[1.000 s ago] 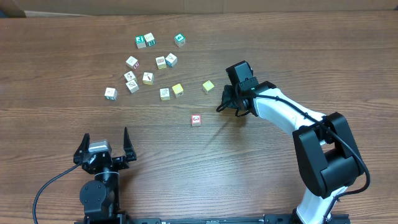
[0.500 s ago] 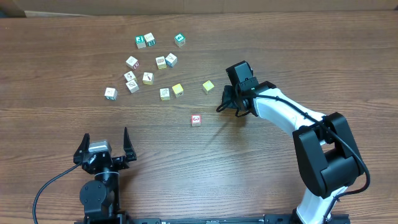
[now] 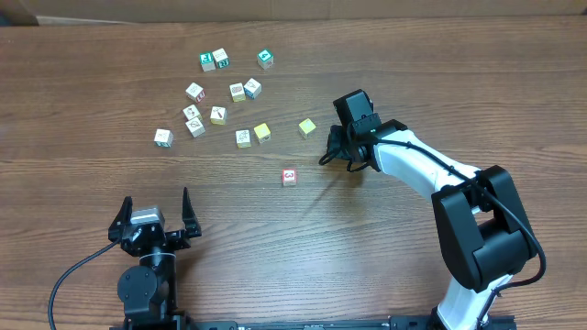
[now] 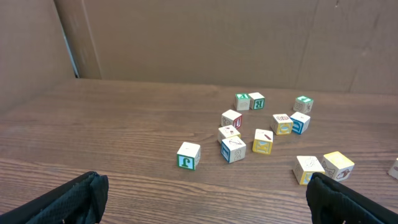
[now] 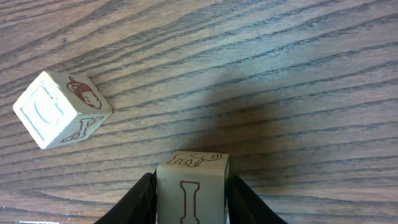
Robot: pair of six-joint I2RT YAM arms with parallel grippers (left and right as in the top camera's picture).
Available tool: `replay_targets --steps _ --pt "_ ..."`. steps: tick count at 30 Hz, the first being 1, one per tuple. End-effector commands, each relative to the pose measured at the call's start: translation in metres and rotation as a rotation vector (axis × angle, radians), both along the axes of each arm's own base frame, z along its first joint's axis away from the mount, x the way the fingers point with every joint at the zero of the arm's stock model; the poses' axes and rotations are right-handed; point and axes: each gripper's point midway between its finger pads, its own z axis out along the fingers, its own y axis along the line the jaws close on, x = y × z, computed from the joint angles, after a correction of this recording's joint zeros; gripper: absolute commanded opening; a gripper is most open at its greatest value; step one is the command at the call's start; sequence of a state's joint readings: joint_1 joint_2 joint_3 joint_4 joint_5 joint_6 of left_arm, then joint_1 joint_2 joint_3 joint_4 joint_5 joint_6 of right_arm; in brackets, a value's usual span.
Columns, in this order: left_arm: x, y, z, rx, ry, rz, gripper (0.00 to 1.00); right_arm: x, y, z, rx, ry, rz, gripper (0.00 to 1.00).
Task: Form a tower
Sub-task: 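Lift the white I block and carry it over the red 3 block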
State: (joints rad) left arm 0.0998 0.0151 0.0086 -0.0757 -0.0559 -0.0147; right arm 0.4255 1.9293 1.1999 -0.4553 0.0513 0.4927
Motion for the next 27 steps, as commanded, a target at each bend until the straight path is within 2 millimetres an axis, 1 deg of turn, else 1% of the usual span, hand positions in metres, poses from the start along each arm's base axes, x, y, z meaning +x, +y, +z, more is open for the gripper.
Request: replay_targets --steps 1,6,10,13,16,20,22,23,24,27 --pt "0.000 -0.001 0.001 0.023 -0.005 -0.005 1.00 -0.001 -0.001 -0.006 -0.003 0.009 0.003 0.30" --pt "0.000 -0.001 0.001 0.023 -0.005 -0.005 1.00 0.002 0.001 0.000 -0.011 0.002 0.023 0.24" --pt "0.000 -0.001 0.001 0.023 -0.005 -0.005 1.00 0.005 0.002 0.007 -0.022 -0.008 0.051 0.23" --pt "0.000 -0.001 0.001 0.023 -0.005 -0.005 1.00 0.007 0.003 0.016 -0.025 -0.022 0.069 0.22" --pt "0.000 -0.001 0.001 0.023 -0.005 -0.005 1.00 0.009 0.004 0.032 -0.030 -0.054 0.100 0.22" --pt "0.000 -0.001 0.001 0.023 -0.005 -0.005 1.00 0.008 0.005 0.063 -0.025 -0.080 0.116 0.22" --pt "0.000 -0.001 0.001 0.023 -0.005 -0.005 1.00 0.003 0.006 0.077 -0.022 -0.081 0.123 0.22" --pt "0.000 -0.001 0.001 0.023 -0.005 -0.005 1.00 -0.001 0.008 0.086 -0.015 -0.085 0.132 0.21" --pt "0.000 -0.001 0.001 0.023 -0.005 -0.005 0.99 -0.004 0.011 0.091 -0.006 -0.086 0.141 0.21" --pt "0.000 -0.001 0.001 0.023 -0.005 -0.005 1.00 -0.019 0.026 0.107 0.039 -0.085 0.189 0.21"
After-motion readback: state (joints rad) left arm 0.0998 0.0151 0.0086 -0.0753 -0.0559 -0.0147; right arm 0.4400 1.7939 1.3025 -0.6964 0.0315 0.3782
